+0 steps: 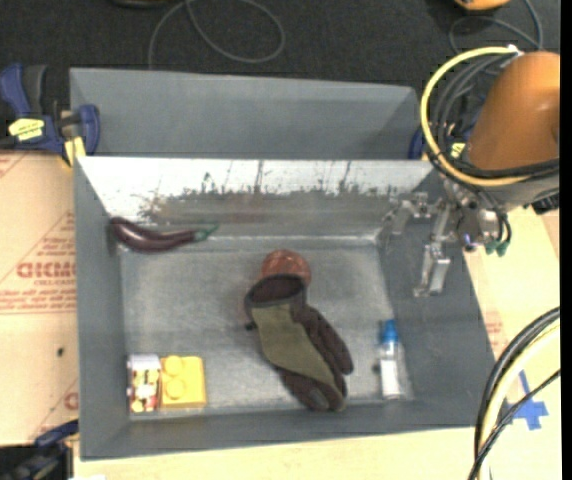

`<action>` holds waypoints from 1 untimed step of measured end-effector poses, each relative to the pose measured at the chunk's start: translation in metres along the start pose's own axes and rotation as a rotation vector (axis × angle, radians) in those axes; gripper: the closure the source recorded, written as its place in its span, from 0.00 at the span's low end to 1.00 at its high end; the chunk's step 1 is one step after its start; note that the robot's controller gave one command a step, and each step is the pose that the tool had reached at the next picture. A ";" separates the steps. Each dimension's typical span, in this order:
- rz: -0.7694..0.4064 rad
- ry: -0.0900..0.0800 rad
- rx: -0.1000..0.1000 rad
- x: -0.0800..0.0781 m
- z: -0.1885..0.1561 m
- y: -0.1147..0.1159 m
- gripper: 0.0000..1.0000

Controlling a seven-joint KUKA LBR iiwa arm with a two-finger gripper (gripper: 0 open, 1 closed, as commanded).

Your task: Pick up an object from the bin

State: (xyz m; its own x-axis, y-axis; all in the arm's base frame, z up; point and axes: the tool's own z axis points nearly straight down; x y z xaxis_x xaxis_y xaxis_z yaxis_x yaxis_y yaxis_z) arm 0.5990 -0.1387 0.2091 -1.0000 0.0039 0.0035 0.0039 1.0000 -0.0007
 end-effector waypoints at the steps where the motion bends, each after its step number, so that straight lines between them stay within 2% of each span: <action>1: -0.002 -0.008 0.001 -0.002 -0.005 0.000 0.00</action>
Offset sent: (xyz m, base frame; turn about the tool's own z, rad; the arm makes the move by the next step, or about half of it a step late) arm -0.0400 0.1159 0.0649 0.0571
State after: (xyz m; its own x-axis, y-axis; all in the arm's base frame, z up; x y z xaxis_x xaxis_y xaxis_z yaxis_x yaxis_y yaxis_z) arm 0.6006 -0.1383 0.2138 -1.0000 0.0014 -0.0045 0.0014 1.0000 -0.0021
